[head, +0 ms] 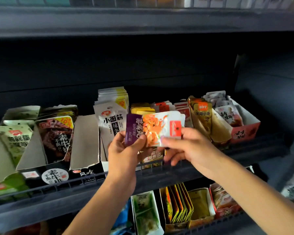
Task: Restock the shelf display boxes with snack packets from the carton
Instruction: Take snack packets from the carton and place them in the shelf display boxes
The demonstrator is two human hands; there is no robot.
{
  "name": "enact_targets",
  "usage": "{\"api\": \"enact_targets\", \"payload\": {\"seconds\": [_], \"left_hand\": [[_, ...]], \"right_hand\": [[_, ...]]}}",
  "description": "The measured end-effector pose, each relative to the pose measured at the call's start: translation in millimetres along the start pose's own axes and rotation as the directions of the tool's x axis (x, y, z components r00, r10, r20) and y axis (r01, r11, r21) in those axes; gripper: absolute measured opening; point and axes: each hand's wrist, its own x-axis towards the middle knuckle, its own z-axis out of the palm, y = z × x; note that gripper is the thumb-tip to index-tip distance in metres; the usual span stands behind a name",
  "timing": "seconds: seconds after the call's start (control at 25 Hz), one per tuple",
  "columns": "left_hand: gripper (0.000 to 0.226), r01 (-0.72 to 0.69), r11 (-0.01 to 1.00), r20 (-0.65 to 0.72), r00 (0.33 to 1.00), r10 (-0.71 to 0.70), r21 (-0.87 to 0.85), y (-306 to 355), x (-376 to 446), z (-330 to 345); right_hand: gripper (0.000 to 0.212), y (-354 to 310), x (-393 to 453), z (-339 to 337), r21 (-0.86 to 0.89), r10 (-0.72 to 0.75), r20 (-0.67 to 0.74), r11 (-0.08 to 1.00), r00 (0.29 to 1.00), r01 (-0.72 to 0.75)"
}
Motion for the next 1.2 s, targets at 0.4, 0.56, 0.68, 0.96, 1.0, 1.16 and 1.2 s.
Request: {"api": "enact_targets", "payload": {"seconds": [0.4, 0.56, 0.68, 0.96, 1.0, 1.16, 1.2], "left_hand": [[0.026, -0.657, 0.014, 0.622, 0.719, 0.311, 0.753, -25.7, 16.2, -37.9], [0.033, -0.677, -0.062, 0.667, 0.698, 0.261, 0.733, -33.1, 18.0, -41.6], [0.038, -0.686, -0.083, 0.680, 0.685, 0.261, 0.723, -31.1, 18.8, -44.6], [0.044, -0.696, -0.101, 0.695, 0.676, 0.245, 0.711, -30.8, 17.5, -46.8], [0.044, -0.692, -0.098, 0.691, 0.680, 0.244, 0.715, -31.5, 18.1, -47.2], [0.045, -0.676, -0.083, 0.675, 0.704, 0.221, 0.732, -32.0, 17.4, -47.0], [0.045, -0.674, -0.084, 0.673, 0.705, 0.223, 0.734, -31.6, 17.2, -47.0]], "right_hand": [[0.007, -51.5, 45.8, -102.3, -0.542, -0.135, -0.299, 0.839, 0.945, -0.052], [0.007, -36.0, 68.9, -63.6, -0.507, -0.151, -0.264, 0.862, 0.953, -0.004], [0.010, -13.3, 83.0, -40.5, -0.557, -0.216, -0.334, 0.831, 0.918, -0.007], [0.022, 10.7, 50.8, -30.3, -0.944, -0.520, 0.066, 0.243, 0.851, 0.222], [0.032, 10.7, 46.9, -32.4, -0.960, -0.363, 0.176, 0.142, 0.915, 0.241], [0.073, 15.4, 41.3, -32.8, -0.967, 0.139, 0.216, -0.110, 0.967, 0.231], [0.086, 16.8, 42.8, -31.9, -0.966, 0.147, 0.222, -0.105, 0.964, 0.238]]}}
